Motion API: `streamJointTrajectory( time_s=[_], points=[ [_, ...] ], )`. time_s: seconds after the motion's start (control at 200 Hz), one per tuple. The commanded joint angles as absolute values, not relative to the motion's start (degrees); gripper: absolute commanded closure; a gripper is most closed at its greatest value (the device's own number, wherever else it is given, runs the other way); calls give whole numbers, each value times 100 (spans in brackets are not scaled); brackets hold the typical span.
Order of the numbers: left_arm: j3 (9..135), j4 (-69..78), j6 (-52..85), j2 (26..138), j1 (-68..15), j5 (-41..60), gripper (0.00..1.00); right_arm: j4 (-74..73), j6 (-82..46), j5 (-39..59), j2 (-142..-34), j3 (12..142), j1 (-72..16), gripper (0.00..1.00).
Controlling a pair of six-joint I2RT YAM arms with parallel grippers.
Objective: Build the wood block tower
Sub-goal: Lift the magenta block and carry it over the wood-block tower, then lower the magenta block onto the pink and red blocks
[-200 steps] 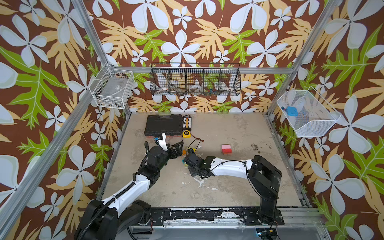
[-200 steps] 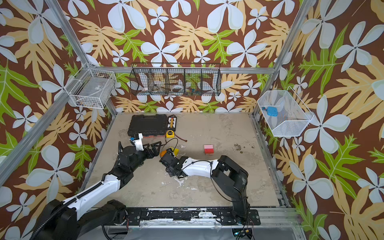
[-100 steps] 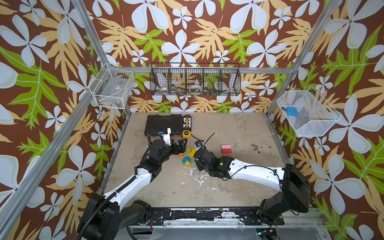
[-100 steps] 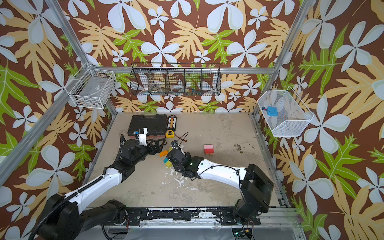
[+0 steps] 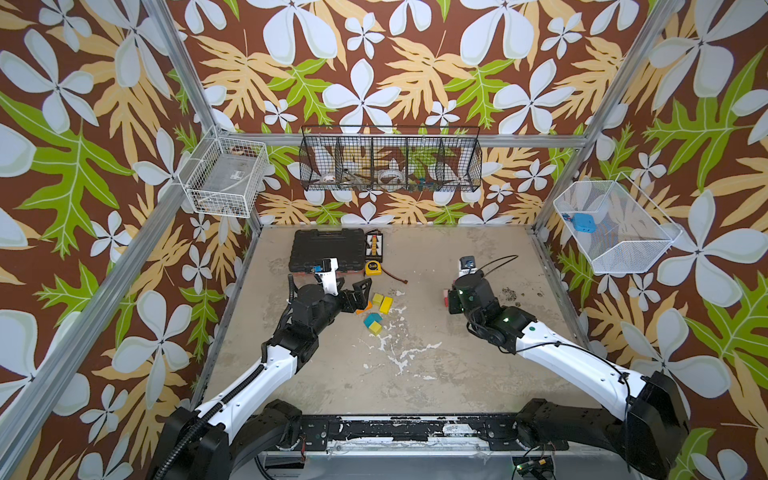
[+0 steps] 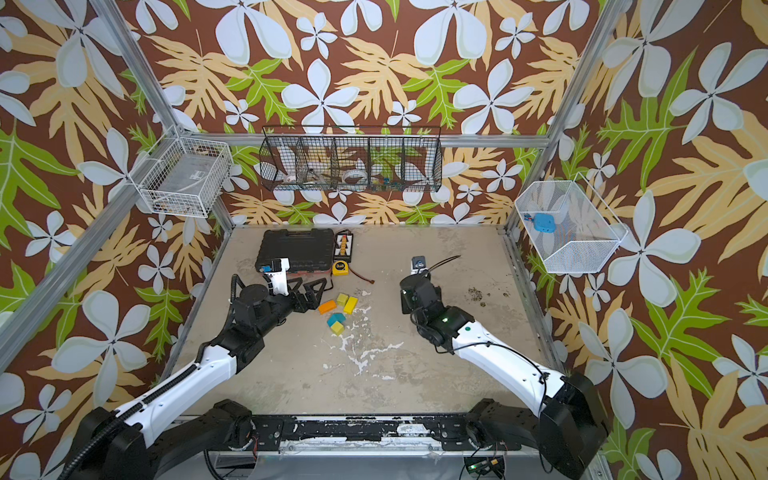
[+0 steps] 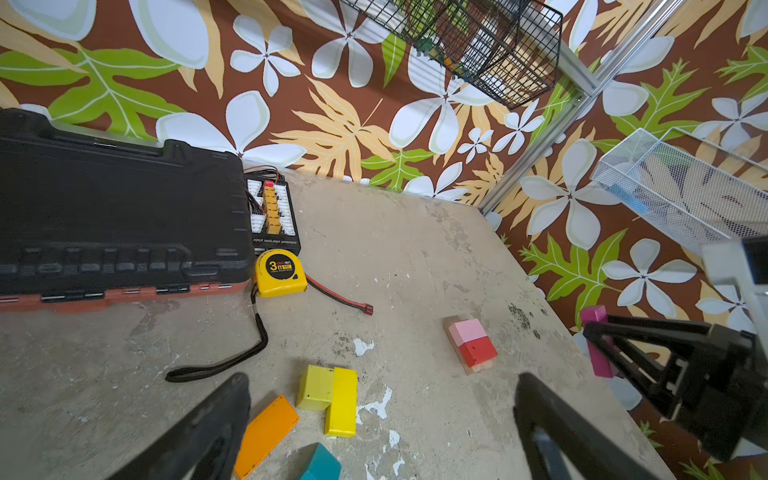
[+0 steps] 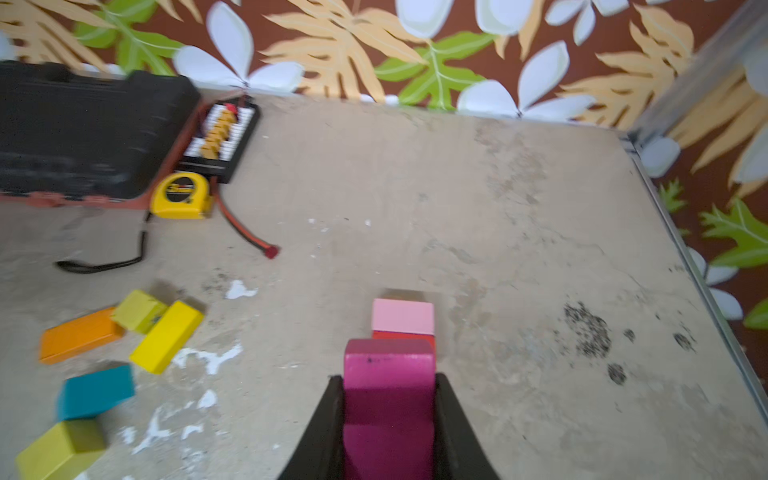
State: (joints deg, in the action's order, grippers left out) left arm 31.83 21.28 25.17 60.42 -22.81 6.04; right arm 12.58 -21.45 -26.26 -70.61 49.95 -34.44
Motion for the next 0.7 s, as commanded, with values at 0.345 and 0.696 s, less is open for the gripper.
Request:
streamJointTrajectory(
  time_s=[0.345, 0.696],
  points=[
    [3366, 2355, 2540, 6557, -2276, 879, 0, 1736, -2163, -1740, -8194, 5448, -2604, 100],
    [3322, 2415, 2553, 6522, -2272, 988, 0, 1701, -1853, -1653, -8769, 5825, -2598, 100]
  ],
)
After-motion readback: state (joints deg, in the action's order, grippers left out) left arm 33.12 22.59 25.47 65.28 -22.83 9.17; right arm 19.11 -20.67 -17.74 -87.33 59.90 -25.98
